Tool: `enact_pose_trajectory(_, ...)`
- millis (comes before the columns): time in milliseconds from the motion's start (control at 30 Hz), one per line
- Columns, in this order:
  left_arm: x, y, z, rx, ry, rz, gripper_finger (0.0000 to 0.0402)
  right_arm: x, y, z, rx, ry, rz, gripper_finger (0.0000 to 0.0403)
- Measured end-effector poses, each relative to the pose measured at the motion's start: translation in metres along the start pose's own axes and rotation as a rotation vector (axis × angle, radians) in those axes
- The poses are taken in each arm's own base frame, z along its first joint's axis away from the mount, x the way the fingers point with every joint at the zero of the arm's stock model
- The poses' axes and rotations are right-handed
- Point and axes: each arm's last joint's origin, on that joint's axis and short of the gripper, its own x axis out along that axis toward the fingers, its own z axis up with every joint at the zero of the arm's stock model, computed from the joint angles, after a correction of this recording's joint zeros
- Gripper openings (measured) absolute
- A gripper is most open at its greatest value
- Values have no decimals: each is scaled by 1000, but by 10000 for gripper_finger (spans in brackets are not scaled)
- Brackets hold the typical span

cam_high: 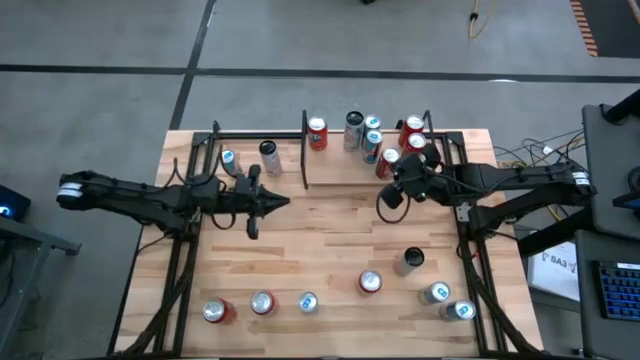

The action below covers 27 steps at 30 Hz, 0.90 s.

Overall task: Place canned beverage on shelf
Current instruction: Adjust the red soda can on the shelf

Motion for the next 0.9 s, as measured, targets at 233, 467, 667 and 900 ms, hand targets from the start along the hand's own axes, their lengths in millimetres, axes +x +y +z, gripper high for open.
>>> enact_pose_trajectory(233,10,0,-3,-20,-30,3,0,26,-34,8,45,92,-19,12)
enact_pose_trajectory(467,15,-1,-3,-34,-59,0,0,56,-74,13,67,155,62,12)
enact_pose_trajectory(667,15,-1,-3,-61,-58,0,0,88,-87,5,-29,156,126,12)
enact_pose_trajectory(900,14,-1,-2,-72,-64,-2,0,99,-90,-5,-67,116,205,12)
